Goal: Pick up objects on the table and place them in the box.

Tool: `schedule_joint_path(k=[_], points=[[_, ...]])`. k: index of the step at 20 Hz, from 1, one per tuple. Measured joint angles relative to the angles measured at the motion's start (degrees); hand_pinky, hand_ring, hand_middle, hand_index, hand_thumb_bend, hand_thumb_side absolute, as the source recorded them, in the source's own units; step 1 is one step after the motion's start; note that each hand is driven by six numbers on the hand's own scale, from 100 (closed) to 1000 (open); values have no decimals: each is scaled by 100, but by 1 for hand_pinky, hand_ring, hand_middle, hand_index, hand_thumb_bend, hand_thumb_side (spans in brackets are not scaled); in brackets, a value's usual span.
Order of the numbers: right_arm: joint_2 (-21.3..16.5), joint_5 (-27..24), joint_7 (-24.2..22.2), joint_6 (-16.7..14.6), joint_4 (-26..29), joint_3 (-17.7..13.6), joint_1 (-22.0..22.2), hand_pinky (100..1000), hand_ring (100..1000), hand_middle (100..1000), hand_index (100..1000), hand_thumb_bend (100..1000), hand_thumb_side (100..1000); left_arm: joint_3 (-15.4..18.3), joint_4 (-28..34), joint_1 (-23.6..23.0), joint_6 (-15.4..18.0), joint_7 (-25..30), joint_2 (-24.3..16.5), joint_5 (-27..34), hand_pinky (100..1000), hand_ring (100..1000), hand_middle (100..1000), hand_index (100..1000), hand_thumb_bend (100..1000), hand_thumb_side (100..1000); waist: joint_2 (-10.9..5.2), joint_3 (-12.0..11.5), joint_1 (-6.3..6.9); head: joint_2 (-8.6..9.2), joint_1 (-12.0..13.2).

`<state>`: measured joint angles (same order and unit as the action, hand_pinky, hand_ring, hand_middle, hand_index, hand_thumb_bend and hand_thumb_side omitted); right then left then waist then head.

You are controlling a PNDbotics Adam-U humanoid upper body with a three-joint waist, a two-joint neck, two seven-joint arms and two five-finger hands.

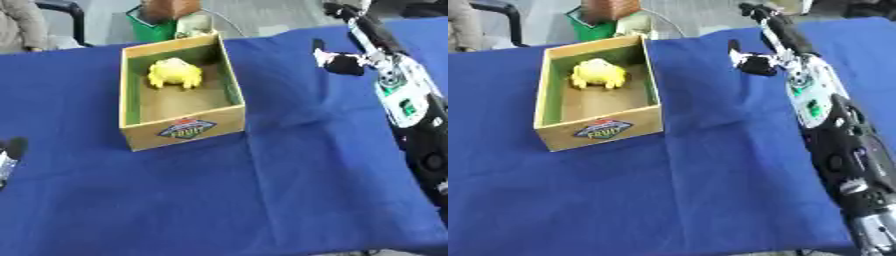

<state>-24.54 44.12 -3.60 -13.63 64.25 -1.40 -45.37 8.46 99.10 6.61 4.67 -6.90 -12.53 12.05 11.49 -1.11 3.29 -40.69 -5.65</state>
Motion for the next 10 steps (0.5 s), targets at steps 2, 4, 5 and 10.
schedule_joint_path(k=[2, 4, 5, 10], points=[[-58, -85, -74, -41, 28, -4, 48, 967, 896, 851, 976, 100, 335, 4, 0, -1, -1, -3, 0, 0, 491, 411, 465, 623, 696, 216, 0, 2, -1, 0, 0], [-105, -132, -152, -68, 38, -11, 82, 969, 899, 853, 977, 100, 333, 16, 0, -1, -3, -7, 0, 0, 491, 411, 465, 623, 696, 216, -2, 26, -1, 0, 0], [-125, -150, -188, -82, 39, -19, 106, 969, 899, 853, 977, 100, 333, 16, 0, -2, -4, -7, 0, -1, 491, 411, 465, 623, 696, 216, -4, 43, -3, 0, 0], [-250, -182, -467, -209, 37, -16, 134, 974, 922, 873, 991, 100, 259, 16, -2, -4, -4, -7, 0, -1, 490, 411, 465, 623, 695, 216, -5, 41, -10, -1, 0]])
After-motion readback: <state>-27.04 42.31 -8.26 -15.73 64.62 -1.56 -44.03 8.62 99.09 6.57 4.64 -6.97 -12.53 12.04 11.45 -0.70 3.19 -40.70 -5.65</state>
